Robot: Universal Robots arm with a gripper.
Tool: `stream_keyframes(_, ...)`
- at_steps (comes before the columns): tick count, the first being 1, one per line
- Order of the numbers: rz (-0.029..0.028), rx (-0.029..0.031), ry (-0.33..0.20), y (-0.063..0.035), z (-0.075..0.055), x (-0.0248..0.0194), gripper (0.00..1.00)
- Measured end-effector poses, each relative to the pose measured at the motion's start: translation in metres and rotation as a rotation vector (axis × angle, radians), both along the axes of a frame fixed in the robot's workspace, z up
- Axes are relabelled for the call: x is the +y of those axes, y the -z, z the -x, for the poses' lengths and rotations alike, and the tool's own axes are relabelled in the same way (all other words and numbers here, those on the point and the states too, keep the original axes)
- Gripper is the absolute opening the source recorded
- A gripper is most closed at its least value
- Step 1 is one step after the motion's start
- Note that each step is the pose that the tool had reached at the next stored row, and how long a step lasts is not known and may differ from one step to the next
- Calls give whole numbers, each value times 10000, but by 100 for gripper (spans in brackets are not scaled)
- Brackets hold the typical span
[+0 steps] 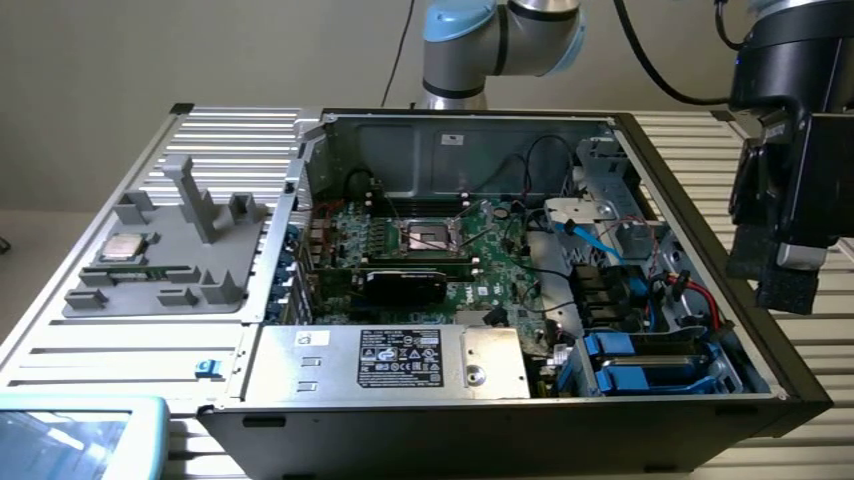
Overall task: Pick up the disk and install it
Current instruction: 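Insert the first disk wire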
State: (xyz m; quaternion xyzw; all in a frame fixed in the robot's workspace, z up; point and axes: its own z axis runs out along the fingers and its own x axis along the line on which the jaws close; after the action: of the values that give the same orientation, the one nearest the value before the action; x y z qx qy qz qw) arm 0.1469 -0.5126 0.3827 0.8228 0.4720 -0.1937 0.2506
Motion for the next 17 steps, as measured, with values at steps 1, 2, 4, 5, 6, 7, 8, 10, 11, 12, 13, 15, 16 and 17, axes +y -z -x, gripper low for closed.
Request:
stream_keyframes(1, -16, -3, -6, 0, 7, -4, 99)
stream_keyframes(2, -48, -11, -27, 1, 15, -10, 99)
stream_keyframes(4, -87, -23, -76, 1, 31, -31, 99)
stream_keyframes(5, -99, -27, -101, 1, 41, -47, 99)
stream_keyframes(6, -112, -30, -131, 2, 48, -59, 99)
stream_keyframes(7, -124, -31, -177, 2, 55, -68, 99)
stream_keyframes(8, -134, -33, -238, 1, 61, -73, 99)
stream_keyframes(10, -147, -33, -337, 2, 83, -88, 99)
stream_keyframes(11, -165, -33, -364, 2, 96, -102, 99)
stream_keyframes(12, -191, -33, -387, 1, 107, -117, 99)
stream_keyframes(13, -244, -34, -409, 2, 116, -128, 99)
stream_keyframes(15, -536, -40, -437, 0, 122, -140, 99)
stream_keyframes(16, -719, -43, -447, 2, 121, -143, 99)
stream_keyframes(17, -900, -47, -457, 2, 121, -146, 99)
